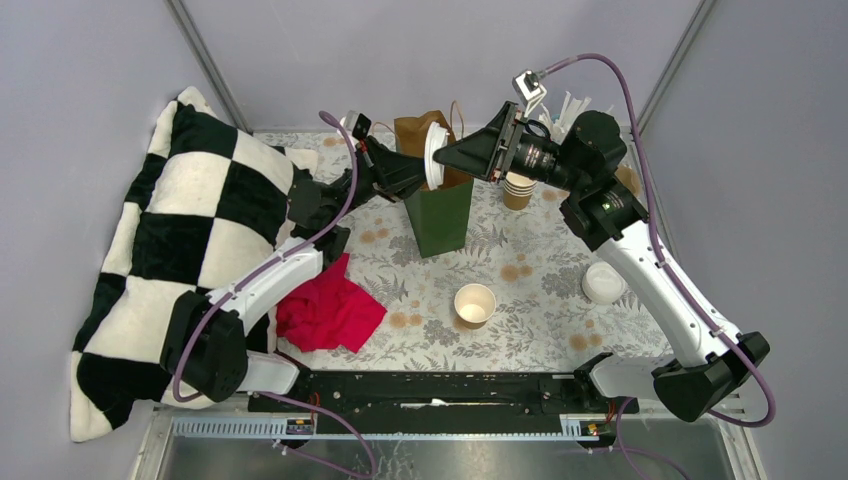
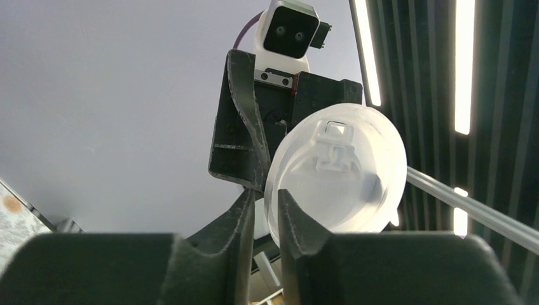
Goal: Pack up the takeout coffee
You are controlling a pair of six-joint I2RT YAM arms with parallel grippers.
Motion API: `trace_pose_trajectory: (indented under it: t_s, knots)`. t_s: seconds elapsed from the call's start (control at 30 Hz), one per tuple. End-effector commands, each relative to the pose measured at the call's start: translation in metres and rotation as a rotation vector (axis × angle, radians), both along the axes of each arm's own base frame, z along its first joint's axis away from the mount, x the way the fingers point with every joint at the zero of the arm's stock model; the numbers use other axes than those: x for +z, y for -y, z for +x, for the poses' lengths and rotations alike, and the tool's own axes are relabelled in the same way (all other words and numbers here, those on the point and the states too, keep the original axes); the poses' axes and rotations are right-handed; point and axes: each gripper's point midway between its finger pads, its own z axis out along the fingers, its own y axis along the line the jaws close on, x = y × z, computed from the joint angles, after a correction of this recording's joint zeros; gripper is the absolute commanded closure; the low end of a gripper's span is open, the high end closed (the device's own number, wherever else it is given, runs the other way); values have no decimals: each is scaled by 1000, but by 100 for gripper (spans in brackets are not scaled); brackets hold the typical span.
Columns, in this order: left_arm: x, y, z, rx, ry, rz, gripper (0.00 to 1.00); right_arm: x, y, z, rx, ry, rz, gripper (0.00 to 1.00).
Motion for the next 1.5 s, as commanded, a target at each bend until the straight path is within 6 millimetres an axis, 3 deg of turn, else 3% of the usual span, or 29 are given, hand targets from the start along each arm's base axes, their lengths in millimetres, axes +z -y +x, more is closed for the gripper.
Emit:
trace_pose_trajectory:
  t_s: [0.0, 0.17, 0.3, 0.47, 0.6, 0.77, 0.93, 1.17, 1.47]
  knots:
    - [5, -11, -10, 34, 47, 0, 68, 23, 7, -13, -13, 70, 24, 20]
    - [-19, -20, -9, 86, 20, 86, 43, -5, 17, -14, -68, 40, -104, 20]
    - [-66, -38, 2, 189, -79, 276, 29, -58, 37, -10, -158, -1, -346, 20]
    - [-126, -53, 10, 277, -201, 586, 23, -142, 70, -21, -171, -100, -684, 22]
    - [-146, -58, 9, 275, -215, 714, 23, -202, 88, -39, -139, -177, -933, 22]
    - [-170, -56, 3, 235, -266, 765, 23, -251, 92, -53, -121, -173, -1199, 23]
    - [-188, -49, -5, 194, -303, 789, 23, -292, 93, -56, -139, -132, -1410, 23]
    - [-192, -48, -3, 172, -292, 821, 23, -337, 94, -45, -180, -123, -1465, 21]
    - [-201, -45, -3, 137, -305, 834, 23, -357, 78, -48, -137, -105, -1374, 19]
